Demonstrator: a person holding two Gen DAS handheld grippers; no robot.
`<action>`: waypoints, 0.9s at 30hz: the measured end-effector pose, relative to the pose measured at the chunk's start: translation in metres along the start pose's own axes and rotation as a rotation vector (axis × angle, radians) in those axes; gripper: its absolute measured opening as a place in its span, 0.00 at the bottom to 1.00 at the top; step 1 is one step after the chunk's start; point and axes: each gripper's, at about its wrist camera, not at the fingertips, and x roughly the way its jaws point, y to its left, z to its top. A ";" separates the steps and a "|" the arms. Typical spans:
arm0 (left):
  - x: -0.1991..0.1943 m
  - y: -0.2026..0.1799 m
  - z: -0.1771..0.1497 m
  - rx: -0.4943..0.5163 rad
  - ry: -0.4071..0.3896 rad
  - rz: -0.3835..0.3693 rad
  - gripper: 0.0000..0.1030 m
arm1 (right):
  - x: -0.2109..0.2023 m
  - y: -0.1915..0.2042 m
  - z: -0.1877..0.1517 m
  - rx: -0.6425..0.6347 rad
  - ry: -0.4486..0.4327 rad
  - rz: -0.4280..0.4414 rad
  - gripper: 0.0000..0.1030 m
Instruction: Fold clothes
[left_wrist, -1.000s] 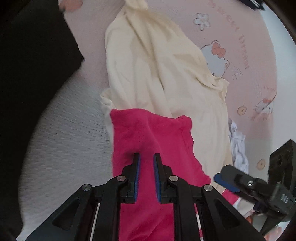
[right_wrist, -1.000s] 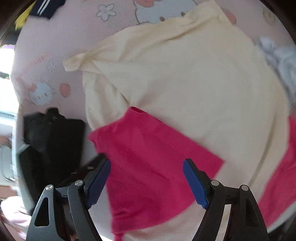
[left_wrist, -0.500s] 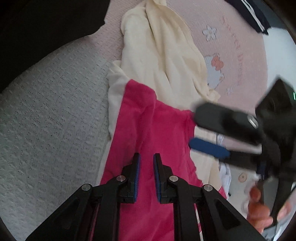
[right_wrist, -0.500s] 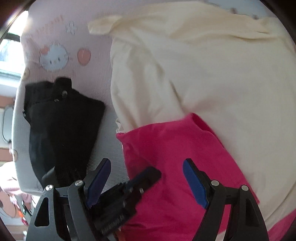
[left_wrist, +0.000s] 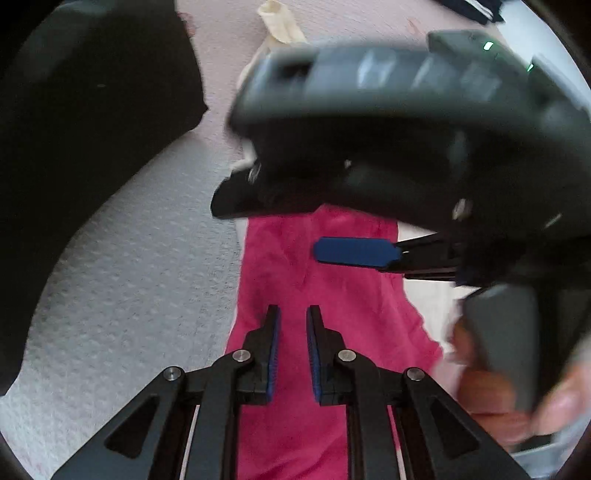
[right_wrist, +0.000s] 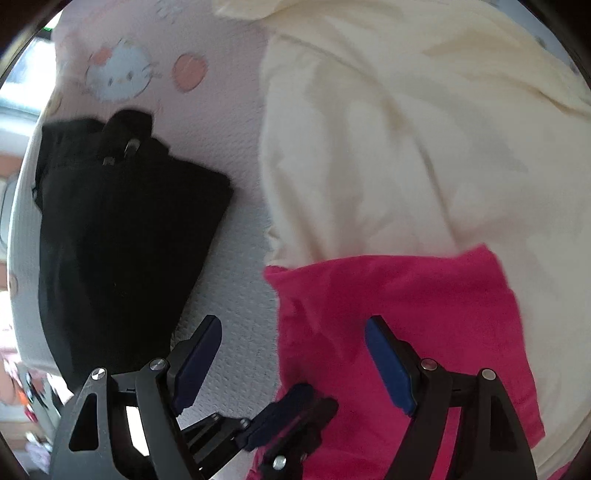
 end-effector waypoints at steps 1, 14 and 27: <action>-0.002 0.004 0.002 -0.016 0.014 -0.006 0.16 | 0.003 0.001 0.001 -0.003 0.009 -0.004 0.77; 0.010 0.007 0.015 0.105 0.067 0.099 0.99 | -0.011 -0.008 0.007 0.029 -0.028 -0.010 0.77; 0.009 0.024 0.017 0.052 -0.013 0.028 0.61 | 0.026 -0.006 0.014 -0.037 0.043 0.006 0.46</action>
